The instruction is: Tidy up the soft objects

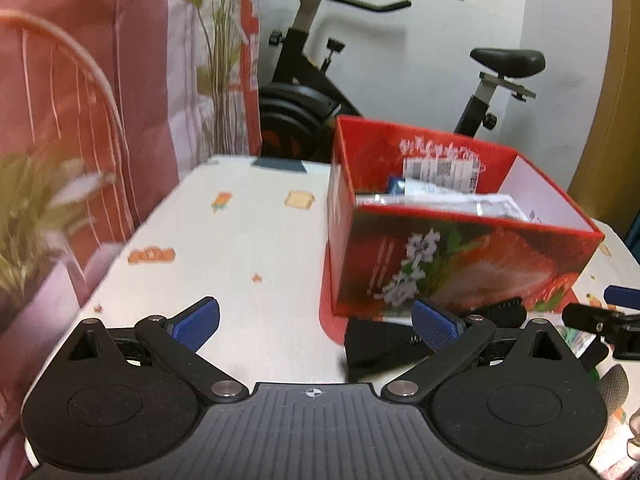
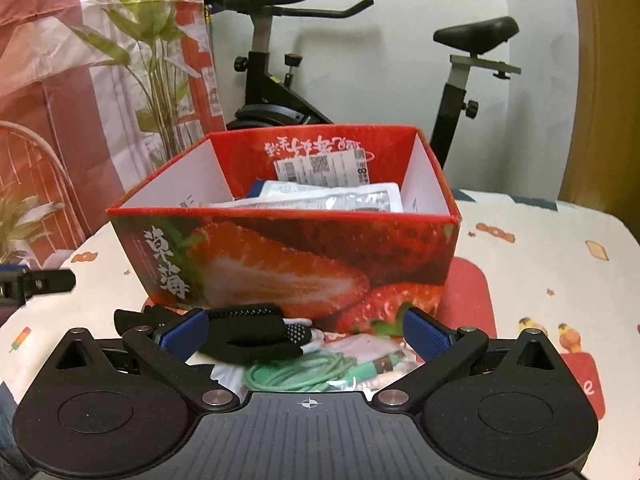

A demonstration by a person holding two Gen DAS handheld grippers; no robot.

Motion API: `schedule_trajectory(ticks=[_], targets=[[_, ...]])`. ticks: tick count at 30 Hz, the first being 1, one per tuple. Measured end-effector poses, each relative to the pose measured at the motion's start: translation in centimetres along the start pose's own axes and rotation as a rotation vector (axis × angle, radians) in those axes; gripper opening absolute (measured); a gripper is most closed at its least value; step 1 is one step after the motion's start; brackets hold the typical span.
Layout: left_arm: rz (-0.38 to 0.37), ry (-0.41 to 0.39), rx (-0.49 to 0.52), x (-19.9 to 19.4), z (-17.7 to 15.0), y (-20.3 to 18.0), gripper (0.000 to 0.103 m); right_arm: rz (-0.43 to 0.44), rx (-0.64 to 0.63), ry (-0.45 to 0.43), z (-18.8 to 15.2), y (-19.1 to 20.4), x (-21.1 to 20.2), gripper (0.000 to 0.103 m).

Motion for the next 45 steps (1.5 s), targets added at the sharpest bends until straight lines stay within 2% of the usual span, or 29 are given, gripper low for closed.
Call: schedule_trajectory(ticks=[14,17,26,28,31,40,42,45], targets=[[-0.016,0.025,-0.062,1.3,-0.3,1.0,0.102,0.028,-0.016,0.039,-0.7,0.4,1.7,0.102],[-0.026,0.028,-0.082,1.5,-0.6,1.2,0.101,0.037,-0.018,0.050,-1.0,0.5,2.1,0.099],[-0.103,0.045,-0.134,2.4,-0.9,1.6,0.082,0.050,-0.049,0.077,-0.7,0.9,3.5,0.095],[-0.125,0.057,-0.155,3.1,-1.1,1.7,0.076,0.055,-0.059,0.085,-0.7,1.0,3.9,0.090],[-0.167,0.086,-0.199,4.2,-1.4,1.9,0.072,0.068,-0.079,0.123,-1.1,1.4,4.8,0.083],[-0.260,0.160,-0.202,7.2,-2.3,-0.4,0.071,0.084,-0.136,0.170,-0.9,2.1,7.0,0.079],[-0.266,0.176,-0.204,8.2,-2.4,-0.8,0.071,0.089,-0.143,0.179,-0.9,2.1,7.5,0.067],[-0.263,0.199,-0.222,9.5,-2.9,-1.2,0.071,0.095,-0.134,0.201,-1.1,2.1,8.4,0.065]])
Point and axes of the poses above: each gripper's, at about its wrist camera, not at the fingertips, and x roughly the way its jaws point, y to its left, z to its top, the point moved 5 cm from there along x, roughly the way its jaws point, and after that the axes turned 3 degrees about z, right-handed, at the moved point
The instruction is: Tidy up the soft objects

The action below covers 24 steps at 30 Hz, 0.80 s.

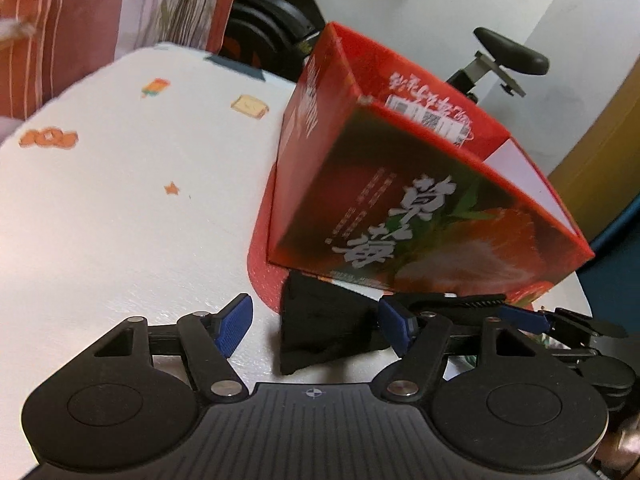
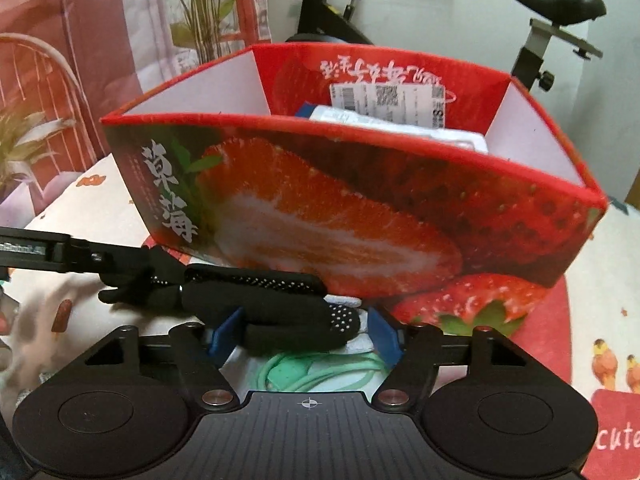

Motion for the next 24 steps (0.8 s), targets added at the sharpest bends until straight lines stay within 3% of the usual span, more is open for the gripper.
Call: schedule_trajectory(ticks=[6,10,11,13,17,24], targets=[[-0.031,-0.004,0.020,1.1,-0.4,-0.7,0.071,0.018,-0.007,0.011,-0.2,0.3,1.0,0.065],[-0.031,-0.023,0.031,1.1,-0.5,-1.0,0.049,0.025,-0.005,0.019,-0.2,0.5,1.3,0.064],[-0.035,-0.031,0.035,0.9,-0.5,-1.1,0.043,0.027,-0.008,0.020,-0.1,0.7,1.4,0.061],[-0.040,-0.053,0.059,0.0,-0.7,-1.3,0.020,0.034,-0.016,0.022,-0.1,0.9,1.4,0.044],[-0.037,-0.082,0.098,-0.7,-1.0,-1.8,0.017,0.054,-0.044,0.018,-0.3,1.9,1.0,0.020],[-0.045,-0.109,0.091,-2.2,-1.1,-2.2,0.017,0.066,-0.031,-0.031,-0.5,2.7,-1.1,0.015]])
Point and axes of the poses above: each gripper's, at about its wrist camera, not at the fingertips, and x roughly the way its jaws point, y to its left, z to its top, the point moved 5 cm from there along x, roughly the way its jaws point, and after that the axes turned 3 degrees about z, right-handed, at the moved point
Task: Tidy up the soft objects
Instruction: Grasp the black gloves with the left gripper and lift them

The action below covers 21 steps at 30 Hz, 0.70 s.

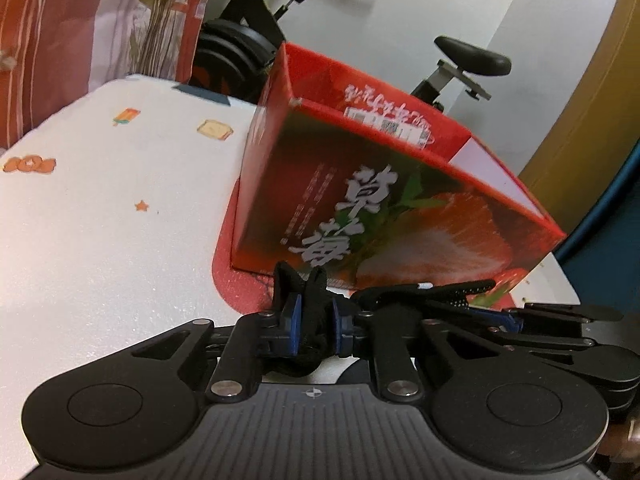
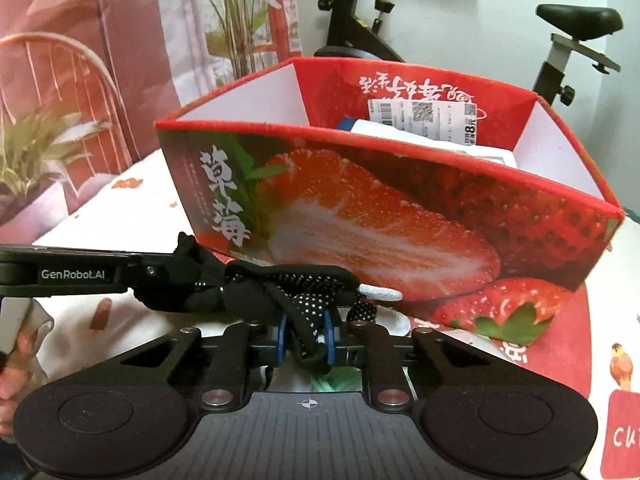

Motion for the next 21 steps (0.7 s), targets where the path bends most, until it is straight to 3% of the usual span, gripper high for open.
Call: schedule_trajectory(ticks=[21], targets=[[0.032,-0.142,0.056,-7.4,1.4,-3.0,0.017,0.022,0.042,-0.195,1.5,2.6,-7.0,0.015]])
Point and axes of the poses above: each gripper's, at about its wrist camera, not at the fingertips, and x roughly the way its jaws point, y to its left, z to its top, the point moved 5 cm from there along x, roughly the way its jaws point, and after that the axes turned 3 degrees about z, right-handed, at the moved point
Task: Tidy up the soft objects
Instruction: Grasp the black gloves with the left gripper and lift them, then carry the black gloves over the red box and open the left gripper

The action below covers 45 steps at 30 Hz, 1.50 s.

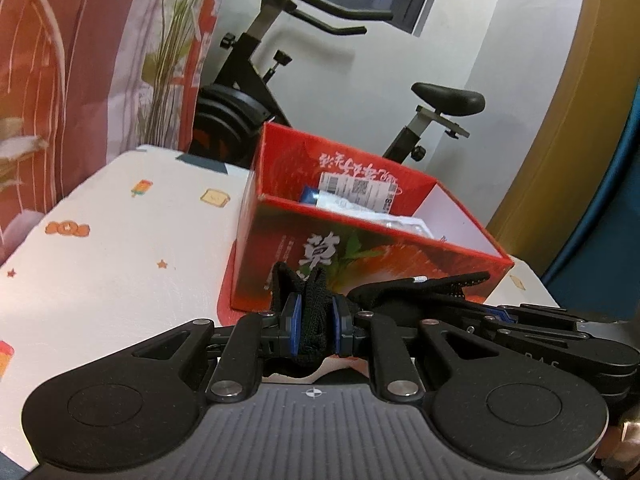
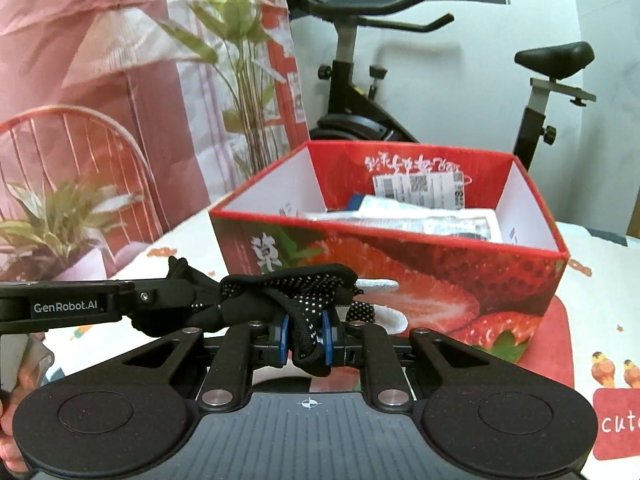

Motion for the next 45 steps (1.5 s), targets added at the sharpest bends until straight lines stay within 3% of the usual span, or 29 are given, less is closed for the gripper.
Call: schedule_trajectory(ticks=[17,22,30,38,39,41,42,43,45], targets=[[-0.066,-0.113,0.063,-0.9,5.6,-3.6,0.017,-0.029,-0.023,-0.156,5.5,-1.7,-3.6,0.015],[-0.140,-0.063,-0.052,1.4,7.5,-3.0,0.017,-0.054,-0.005,-0.166,7.4,-3.3,-2.7,0.015],[-0.106,-0.010,-0.011,7.2,8.8,-3.1,0.017,-0.091,0.043,-0.101,8.9,-6.6,1.8,0.015],[-0.111,0.089,0.036,11.2,9.1,-2.3,0.017,-0.095,0.172,0.065,8.5,-10.4,7.2,0.018],[-0.114,0.101,0.051,11.6,9.0,-2.3,0.019,-0.095,0.181,0.088,8.3,-10.7,7.6,0.019],[-0.146,0.103,0.096,11.9,8.8,-2.7,0.039,-0.104,0.192,0.114,8.1,-11.1,7.9,0.025],[-0.163,0.096,0.119,11.8,8.7,-2.8,0.055,-0.118,0.194,0.124,8.0,-11.3,8.0,0.033],[-0.158,0.080,0.130,11.7,8.6,-2.8,0.059,-0.130,0.188,0.124,7.9,-11.3,7.9,0.039],[-0.140,0.066,0.135,11.2,8.8,-2.6,0.059,-0.176,0.145,0.112,8.1,-11.2,7.3,0.065]])
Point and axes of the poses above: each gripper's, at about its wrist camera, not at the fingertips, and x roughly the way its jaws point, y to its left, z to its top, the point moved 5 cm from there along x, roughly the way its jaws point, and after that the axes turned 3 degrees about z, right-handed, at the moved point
